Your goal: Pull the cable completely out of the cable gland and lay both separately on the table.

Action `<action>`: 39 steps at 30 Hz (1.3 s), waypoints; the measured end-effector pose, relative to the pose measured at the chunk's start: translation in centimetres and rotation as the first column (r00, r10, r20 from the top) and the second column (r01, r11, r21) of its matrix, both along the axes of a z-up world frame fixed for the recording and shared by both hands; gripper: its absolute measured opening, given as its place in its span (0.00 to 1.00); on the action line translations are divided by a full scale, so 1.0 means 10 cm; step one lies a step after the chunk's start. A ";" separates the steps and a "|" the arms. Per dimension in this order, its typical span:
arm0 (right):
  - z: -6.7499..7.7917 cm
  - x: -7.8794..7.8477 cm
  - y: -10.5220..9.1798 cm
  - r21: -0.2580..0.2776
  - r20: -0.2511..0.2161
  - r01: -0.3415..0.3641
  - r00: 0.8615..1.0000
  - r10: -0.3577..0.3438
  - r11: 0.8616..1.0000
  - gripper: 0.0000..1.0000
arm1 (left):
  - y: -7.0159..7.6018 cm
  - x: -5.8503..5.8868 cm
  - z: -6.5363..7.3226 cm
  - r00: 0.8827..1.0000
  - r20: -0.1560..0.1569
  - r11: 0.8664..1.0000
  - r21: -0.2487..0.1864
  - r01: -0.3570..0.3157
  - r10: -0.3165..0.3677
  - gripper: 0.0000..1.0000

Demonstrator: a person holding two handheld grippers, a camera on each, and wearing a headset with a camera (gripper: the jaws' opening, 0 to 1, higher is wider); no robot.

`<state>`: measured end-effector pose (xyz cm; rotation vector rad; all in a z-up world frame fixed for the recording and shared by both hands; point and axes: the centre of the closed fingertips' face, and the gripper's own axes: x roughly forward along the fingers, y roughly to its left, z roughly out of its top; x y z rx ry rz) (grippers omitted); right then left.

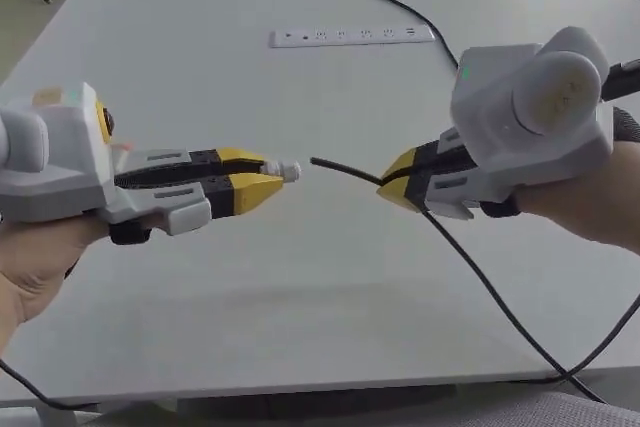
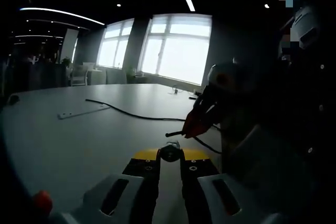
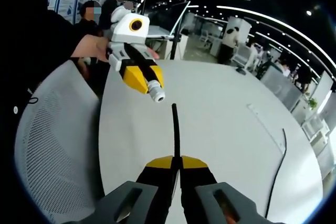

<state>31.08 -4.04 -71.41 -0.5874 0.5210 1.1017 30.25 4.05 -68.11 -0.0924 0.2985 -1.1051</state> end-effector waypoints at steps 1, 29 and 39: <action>0.00 0.04 -0.01 0.000 0.001 0.017 1.000 -0.017 1.000 0.00 | 0.01 0.00 0.00 1.000 0.001 1.000 0.001 -0.001 0.001 0.15; 0.17 0.73 0.92 0.068 0.040 -0.003 0.999 0.001 0.998 0.00 | 0.49 -0.17 -0.15 0.996 -0.025 0.997 0.019 -0.081 0.081 0.15; 0.06 1.04 1.36 0.071 0.024 -0.016 1.000 0.014 0.997 0.00 | 0.58 -0.18 -0.27 0.995 -0.039 0.996 0.021 -0.092 0.093 0.15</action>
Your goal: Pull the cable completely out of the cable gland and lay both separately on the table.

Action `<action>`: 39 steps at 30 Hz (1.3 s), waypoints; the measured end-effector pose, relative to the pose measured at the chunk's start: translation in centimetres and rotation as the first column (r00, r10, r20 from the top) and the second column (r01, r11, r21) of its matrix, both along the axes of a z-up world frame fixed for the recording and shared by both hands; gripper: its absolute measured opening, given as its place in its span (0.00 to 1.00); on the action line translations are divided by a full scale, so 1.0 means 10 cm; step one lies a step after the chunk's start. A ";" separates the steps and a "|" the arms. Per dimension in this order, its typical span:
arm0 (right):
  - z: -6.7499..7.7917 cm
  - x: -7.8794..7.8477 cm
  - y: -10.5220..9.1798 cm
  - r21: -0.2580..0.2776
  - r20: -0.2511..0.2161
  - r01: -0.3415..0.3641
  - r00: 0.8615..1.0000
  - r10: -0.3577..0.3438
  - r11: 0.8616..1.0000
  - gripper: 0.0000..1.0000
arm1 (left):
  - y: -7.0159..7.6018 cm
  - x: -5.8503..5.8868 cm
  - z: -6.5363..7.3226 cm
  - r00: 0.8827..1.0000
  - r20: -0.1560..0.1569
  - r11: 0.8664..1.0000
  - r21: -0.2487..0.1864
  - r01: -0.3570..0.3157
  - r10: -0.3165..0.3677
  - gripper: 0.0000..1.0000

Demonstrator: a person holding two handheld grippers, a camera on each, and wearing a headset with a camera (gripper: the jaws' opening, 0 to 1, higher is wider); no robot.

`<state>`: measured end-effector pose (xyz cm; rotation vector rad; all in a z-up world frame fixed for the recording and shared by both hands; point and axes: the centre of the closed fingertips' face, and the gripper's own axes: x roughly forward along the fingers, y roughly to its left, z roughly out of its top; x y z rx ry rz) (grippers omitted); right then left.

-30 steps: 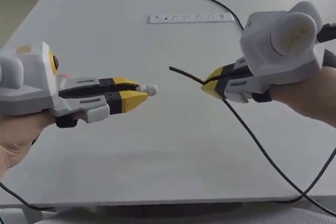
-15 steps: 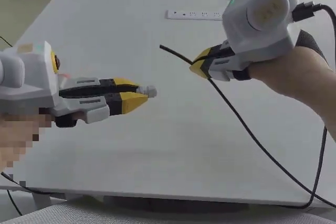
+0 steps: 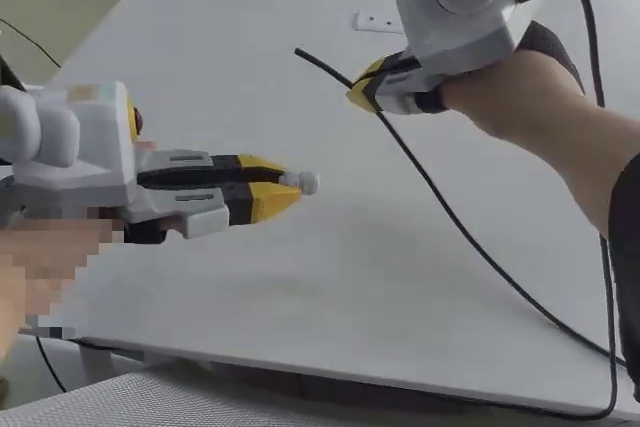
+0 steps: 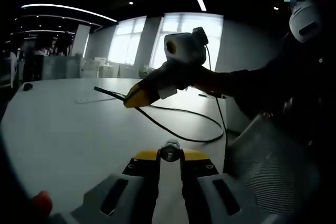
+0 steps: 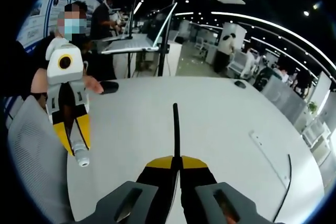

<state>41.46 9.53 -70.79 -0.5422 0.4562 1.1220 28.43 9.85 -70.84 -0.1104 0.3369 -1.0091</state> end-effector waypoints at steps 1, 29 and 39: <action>-0.03 0.02 0.04 -0.003 -0.006 -0.004 1.000 0.004 1.000 0.00 | 0.01 0.00 -0.01 1.000 -0.001 1.000 0.000 0.000 0.000 0.15; -1.14 0.26 0.43 -0.153 -0.230 0.079 0.966 -0.113 0.985 0.00 | 0.19 0.07 -0.39 0.999 -0.048 1.000 -0.003 -0.024 0.023 0.15; -1.20 0.24 0.40 -0.175 -0.242 0.084 0.962 -0.125 0.981 0.00 | 0.20 0.11 -0.49 0.998 -0.062 1.000 -0.010 -0.024 0.024 0.15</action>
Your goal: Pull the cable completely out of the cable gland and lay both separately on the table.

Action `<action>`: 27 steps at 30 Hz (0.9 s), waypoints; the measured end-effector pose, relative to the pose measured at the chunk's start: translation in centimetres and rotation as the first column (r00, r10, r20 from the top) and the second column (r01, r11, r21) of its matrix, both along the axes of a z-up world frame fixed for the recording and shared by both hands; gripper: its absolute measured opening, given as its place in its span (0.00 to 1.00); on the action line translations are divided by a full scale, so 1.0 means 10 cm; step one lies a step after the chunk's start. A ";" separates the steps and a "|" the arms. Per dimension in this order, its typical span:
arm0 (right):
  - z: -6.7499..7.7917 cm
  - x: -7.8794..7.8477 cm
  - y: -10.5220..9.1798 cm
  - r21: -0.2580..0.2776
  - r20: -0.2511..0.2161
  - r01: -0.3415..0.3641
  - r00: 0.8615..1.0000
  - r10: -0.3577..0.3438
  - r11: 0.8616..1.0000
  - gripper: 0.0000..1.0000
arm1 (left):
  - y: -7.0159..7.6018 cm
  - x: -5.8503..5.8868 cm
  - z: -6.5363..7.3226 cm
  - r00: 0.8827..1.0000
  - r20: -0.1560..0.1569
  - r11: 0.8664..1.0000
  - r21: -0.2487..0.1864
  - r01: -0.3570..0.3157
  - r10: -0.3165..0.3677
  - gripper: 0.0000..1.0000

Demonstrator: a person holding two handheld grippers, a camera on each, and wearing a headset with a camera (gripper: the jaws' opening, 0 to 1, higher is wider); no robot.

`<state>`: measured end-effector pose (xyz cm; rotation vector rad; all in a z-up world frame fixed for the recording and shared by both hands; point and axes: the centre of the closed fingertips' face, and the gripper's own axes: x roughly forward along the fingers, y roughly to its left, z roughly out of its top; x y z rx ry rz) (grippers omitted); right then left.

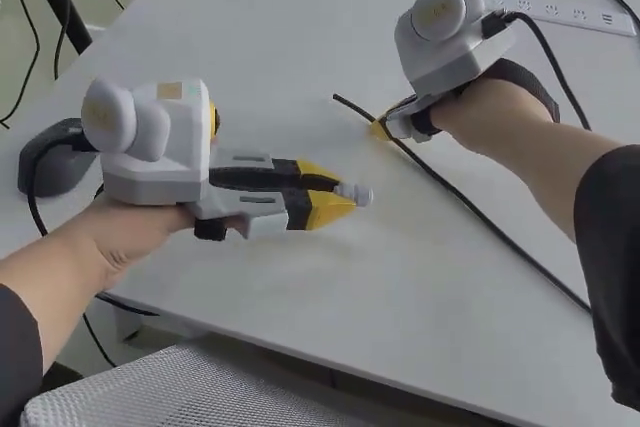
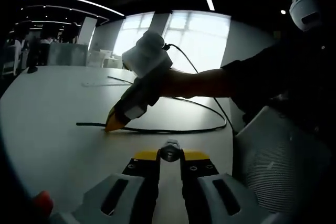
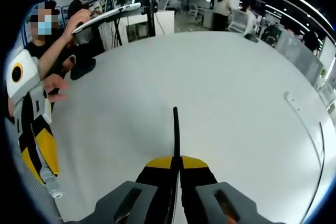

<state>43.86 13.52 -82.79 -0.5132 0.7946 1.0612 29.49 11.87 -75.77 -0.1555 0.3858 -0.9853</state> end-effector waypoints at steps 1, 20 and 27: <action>0.00 0.01 0.00 -0.001 0.001 -0.002 1.000 0.002 1.000 0.00 | -0.01 0.01 -0.01 1.000 -0.002 1.000 0.000 0.001 -0.001 0.15; 0.00 -0.01 0.03 0.024 0.033 -0.042 0.999 0.041 0.999 0.12 | -0.03 0.03 -0.30 1.000 -0.028 1.000 0.023 0.006 -0.005 0.15; 0.03 -0.03 -0.01 0.043 0.061 -0.048 0.997 0.045 0.998 0.13 | -0.02 0.03 -0.38 1.000 -0.012 0.999 0.044 0.005 -0.005 0.15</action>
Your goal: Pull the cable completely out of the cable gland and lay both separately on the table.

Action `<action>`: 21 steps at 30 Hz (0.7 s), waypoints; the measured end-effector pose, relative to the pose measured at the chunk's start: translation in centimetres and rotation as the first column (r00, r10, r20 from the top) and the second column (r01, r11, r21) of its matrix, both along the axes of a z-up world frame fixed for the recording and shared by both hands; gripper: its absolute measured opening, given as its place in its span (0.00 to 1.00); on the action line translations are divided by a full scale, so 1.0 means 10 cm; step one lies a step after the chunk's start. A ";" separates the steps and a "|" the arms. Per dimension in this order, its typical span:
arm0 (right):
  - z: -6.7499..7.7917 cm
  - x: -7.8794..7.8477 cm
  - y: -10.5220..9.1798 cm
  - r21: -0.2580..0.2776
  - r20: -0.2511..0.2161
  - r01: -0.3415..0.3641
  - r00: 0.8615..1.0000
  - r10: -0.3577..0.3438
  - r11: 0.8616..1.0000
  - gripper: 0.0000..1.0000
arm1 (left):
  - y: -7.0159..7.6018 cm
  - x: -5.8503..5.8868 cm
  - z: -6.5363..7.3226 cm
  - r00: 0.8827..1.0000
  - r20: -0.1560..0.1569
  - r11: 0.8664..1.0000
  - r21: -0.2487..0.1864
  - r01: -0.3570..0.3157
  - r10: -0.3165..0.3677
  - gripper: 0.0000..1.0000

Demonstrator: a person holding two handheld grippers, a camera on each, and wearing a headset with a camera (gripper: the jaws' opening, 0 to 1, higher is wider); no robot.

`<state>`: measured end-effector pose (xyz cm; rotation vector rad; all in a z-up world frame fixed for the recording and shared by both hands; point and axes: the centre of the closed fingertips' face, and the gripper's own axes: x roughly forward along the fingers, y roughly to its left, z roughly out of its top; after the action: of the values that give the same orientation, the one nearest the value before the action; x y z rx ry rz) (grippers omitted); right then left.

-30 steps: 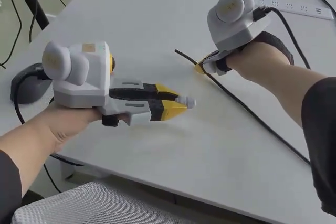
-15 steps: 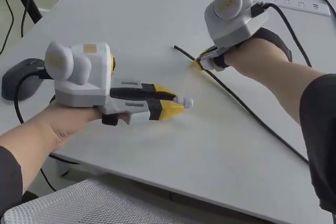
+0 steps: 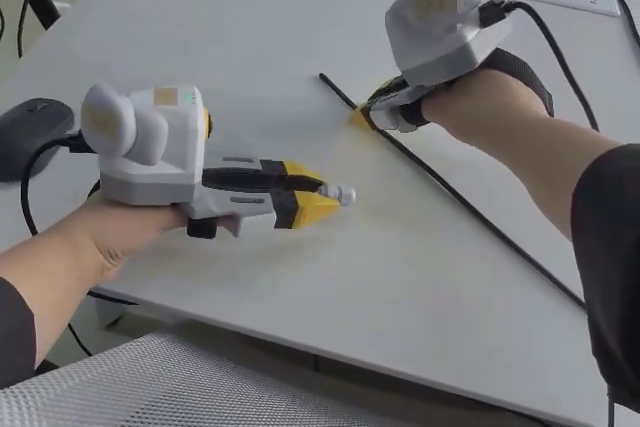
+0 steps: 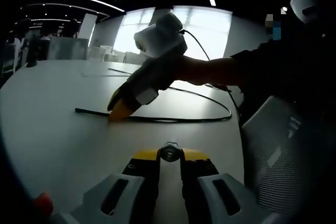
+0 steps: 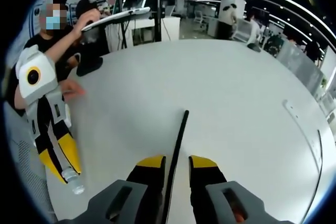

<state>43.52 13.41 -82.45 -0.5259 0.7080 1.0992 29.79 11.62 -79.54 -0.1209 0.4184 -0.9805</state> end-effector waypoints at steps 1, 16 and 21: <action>0.02 -0.01 0.00 0.007 0.006 -0.001 1.000 0.001 1.000 0.13 | 0.00 0.00 -0.02 1.000 -0.002 1.000 0.000 0.003 -0.003 0.15; 0.03 0.02 -0.06 0.022 0.016 0.004 1.000 -0.004 1.000 0.13 | -0.01 -0.04 -0.17 1.000 0.005 0.999 0.051 0.019 -0.019 0.15; 0.02 -0.01 -0.05 0.021 0.013 0.002 1.000 -0.002 1.000 0.14 | -0.01 -0.04 -0.19 1.000 0.020 0.998 0.053 0.015 -0.016 0.15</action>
<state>43.45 12.87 -82.27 -0.5142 0.6843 1.0996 29.41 11.52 -81.41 -0.0598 0.4271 -0.9839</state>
